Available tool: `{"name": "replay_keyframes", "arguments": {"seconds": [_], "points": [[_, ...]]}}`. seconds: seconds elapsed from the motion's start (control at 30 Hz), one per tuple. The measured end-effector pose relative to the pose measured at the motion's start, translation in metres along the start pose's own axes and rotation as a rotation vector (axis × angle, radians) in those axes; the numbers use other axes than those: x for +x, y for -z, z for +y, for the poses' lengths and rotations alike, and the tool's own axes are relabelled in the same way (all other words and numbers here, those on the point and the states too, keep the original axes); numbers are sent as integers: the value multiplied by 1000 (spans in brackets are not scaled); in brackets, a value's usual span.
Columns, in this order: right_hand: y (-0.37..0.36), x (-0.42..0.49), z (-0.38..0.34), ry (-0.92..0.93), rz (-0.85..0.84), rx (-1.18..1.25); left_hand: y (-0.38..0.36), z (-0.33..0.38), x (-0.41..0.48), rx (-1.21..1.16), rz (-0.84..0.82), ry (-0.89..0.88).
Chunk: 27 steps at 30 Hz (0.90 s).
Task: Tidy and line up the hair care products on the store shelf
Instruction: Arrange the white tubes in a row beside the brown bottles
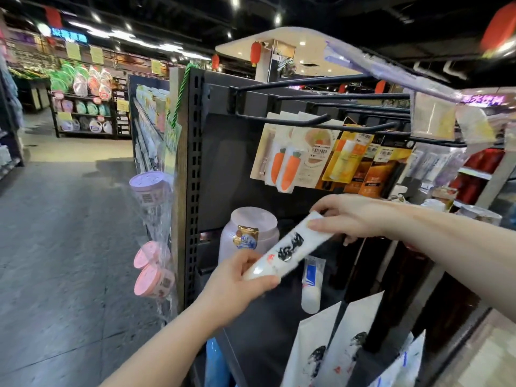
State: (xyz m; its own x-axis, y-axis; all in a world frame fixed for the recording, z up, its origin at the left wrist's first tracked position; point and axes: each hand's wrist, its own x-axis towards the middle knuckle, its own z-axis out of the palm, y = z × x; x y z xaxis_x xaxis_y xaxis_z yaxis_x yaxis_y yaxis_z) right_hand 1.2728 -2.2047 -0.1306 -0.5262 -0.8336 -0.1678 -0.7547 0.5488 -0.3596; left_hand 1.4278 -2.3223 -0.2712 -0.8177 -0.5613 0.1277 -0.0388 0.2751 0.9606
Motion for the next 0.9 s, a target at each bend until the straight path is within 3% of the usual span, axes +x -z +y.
{"name": "replay_keyframes", "arguments": {"seconds": [0.13, 0.3, 0.4, 0.57, 0.9], "points": [[7, -13, -5, -28, -28, 427, -6, 13, -10, -111, 142, -94], [17, -29, -14, 114, 54, 573, -10, 31, -30, -212, 109, -110], [16, -31, -20, 194, 51, 537, -8, 39, -40, -234, 99, -79], [-3, -30, -33, 285, -44, 301, 1, 43, -56, -156, 255, -93], [-42, -32, -45, 278, -313, -9, 7, 40, -77, -29, 302, -2]]}}
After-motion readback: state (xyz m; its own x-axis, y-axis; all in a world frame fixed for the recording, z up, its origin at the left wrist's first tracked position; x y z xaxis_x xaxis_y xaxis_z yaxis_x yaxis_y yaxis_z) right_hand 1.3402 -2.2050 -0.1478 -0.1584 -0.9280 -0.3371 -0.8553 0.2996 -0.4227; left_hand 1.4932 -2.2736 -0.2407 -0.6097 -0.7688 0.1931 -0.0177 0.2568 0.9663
